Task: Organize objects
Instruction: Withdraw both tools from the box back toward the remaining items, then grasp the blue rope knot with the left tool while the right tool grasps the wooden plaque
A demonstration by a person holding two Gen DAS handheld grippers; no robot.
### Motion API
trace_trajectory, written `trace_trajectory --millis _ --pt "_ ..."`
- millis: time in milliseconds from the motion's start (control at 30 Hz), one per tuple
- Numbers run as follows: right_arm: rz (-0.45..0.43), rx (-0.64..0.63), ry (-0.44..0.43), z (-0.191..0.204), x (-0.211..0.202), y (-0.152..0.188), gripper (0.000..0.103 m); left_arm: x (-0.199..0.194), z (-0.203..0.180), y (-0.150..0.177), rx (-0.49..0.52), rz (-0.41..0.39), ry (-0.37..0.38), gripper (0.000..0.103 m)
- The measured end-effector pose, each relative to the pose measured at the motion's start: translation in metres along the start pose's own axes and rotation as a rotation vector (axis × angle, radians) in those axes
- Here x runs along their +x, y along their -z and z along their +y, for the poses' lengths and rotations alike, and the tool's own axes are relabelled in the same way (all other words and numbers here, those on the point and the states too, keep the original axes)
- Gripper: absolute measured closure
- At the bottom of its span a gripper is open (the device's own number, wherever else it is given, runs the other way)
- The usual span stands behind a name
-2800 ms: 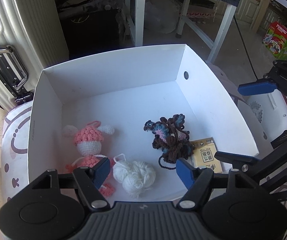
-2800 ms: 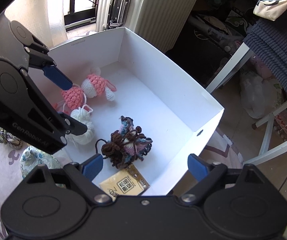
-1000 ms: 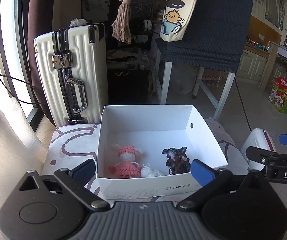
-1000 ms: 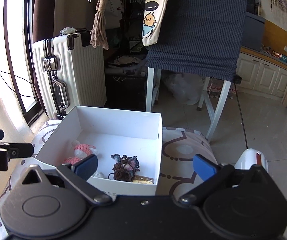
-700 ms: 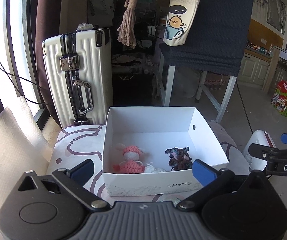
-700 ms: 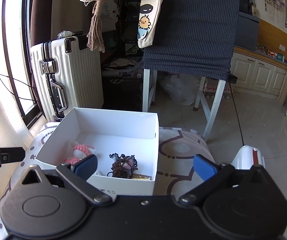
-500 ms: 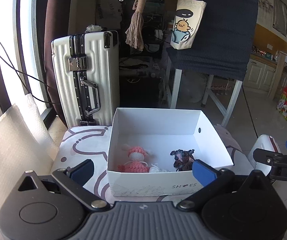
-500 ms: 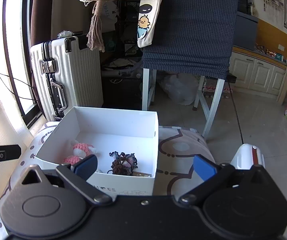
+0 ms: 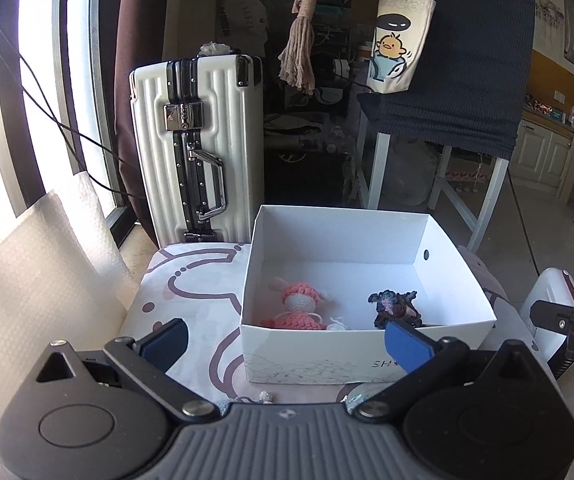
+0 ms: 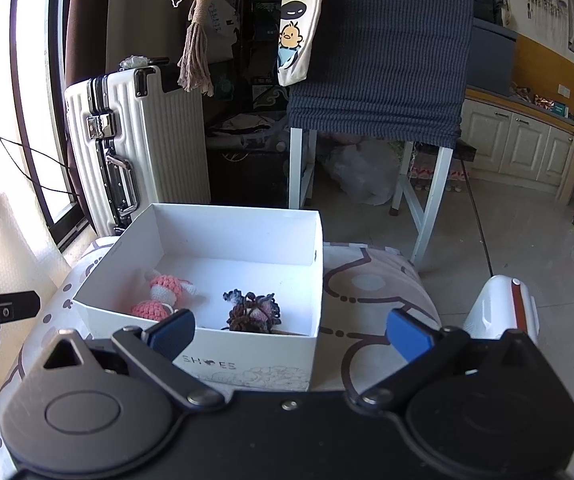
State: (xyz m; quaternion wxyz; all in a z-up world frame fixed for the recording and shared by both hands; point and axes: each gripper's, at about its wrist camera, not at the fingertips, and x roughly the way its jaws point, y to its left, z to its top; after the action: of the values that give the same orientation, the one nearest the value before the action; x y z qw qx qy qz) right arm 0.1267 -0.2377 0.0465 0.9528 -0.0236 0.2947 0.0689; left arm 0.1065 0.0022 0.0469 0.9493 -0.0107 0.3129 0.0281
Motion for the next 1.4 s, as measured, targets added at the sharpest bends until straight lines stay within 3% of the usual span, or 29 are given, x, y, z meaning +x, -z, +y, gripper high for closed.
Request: trace_trajectory --millis 267,433,967,1167,1400 --pt "-0.003 0.030 -0.004 0.002 0.013 0.005 0.000 0.010 0.008 0.005 -0.029 0.000 -0.018 0.000" --pt "0.035 0.075 -0.006 0.002 0.033 0.011 0.000 0.029 0.014 0.015 -0.054 0.041 -0.049 0.000" --pt "0.165 0.044 0.071 -0.001 0.104 0.059 0.000 0.099 0.044 0.063 -0.208 0.294 -0.096 0.000" --pt "0.302 0.076 0.085 -0.006 0.124 0.076 0.000 0.121 0.049 0.077 -0.317 0.403 -0.070 0.000" --pt "0.437 0.121 0.060 -0.004 0.150 0.095 0.000 0.144 0.041 0.090 -0.357 0.509 -0.057 0.000"
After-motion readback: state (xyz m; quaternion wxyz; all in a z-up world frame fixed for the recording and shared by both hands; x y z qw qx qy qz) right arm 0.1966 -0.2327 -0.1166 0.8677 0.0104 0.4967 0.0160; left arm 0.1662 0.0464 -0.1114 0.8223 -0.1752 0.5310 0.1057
